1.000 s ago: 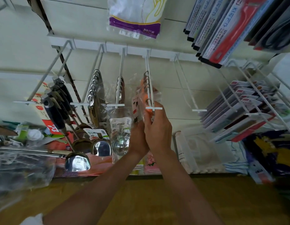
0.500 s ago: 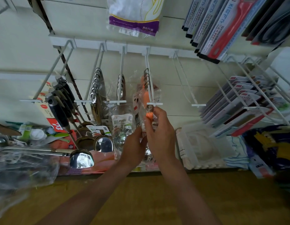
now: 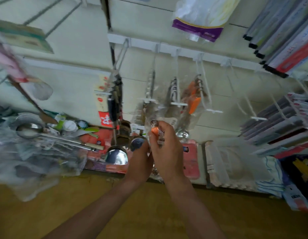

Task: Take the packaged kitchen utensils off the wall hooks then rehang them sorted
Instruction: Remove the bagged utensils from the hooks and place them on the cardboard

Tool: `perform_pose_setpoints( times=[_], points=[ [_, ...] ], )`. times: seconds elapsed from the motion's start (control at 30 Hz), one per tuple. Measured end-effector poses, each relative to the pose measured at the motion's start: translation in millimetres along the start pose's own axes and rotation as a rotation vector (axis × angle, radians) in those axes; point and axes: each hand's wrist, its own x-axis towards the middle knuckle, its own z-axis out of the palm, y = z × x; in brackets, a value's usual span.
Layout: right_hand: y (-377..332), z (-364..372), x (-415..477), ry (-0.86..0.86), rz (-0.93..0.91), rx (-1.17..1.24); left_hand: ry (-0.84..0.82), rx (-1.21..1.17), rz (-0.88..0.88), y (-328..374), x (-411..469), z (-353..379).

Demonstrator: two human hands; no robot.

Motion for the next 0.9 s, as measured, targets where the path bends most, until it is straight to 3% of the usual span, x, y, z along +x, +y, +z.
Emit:
perform_pose_setpoints(
  times=[0.23,0.47,0.67,0.9],
  points=[
    [-83,103,-27,-0.063,-0.202,0.015,0.184,0.052,0.001,-43,-38,-126],
    [-204,219,-55,-0.263,-0.324,0.147,0.412,0.091,-0.076,-85,-88,-282],
    [-312,310,-95,-0.298,-0.55,0.218,0.589,0.097,-0.179,-120,-143,-408],
    [-406,402,-156,-0.398,-0.683,0.331,0.739,0.115,-0.283,-156,-215,-522]
  ],
)
